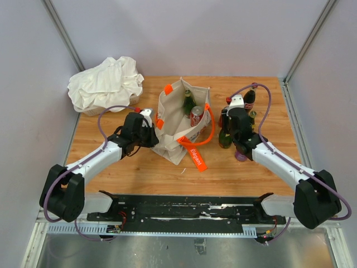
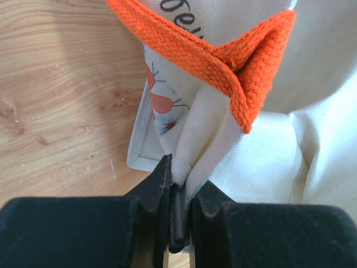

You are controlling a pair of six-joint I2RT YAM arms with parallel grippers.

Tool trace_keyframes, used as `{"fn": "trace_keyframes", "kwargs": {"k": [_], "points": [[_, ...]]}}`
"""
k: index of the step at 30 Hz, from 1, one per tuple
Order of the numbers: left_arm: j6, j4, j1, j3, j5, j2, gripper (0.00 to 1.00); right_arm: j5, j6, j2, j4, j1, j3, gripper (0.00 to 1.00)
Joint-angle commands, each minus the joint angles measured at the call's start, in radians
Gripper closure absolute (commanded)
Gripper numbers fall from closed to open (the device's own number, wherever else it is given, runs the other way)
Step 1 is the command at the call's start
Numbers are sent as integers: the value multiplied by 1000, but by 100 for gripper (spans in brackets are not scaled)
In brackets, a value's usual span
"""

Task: Take the beverage out of the canvas bag

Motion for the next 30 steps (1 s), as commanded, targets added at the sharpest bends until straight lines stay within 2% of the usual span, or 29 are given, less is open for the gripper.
{"fn": "trace_keyframes", "kwargs": {"k": [1, 4, 5, 8, 9, 13, 18, 24, 27, 30], "points": [[27, -30, -4, 4, -43, 33, 99, 2, 29, -13, 201, -18, -14, 99], [24, -28, -4, 6, -43, 33, 100, 12, 35, -22, 186, -18, -30, 98], [24, -28, -4, 5, -44, 33, 100, 15, 35, -26, 174, -19, -32, 91], [24, -28, -4, 3, -43, 29, 99, 19, 32, -42, 120, -18, -23, 49], [24, -29, -4, 2, -43, 27, 99, 19, 32, -46, 99, -17, -15, 39], [27, -29, -4, 0, -39, 25, 100, 9, 10, -76, 46, -17, 15, 29], [31, -27, -4, -4, -30, 17, 99, -1, -42, -106, -36, 15, 139, 27], [34, -17, -4, -7, -23, -7, 100, 10, -188, -37, -142, 146, 405, 33], [36, -7, -4, -7, -14, -22, 100, -86, -222, 52, -193, 185, 545, 38], [36, 9, -4, -11, 1, -43, 99, -219, -191, 178, -256, 187, 674, 47]]}}
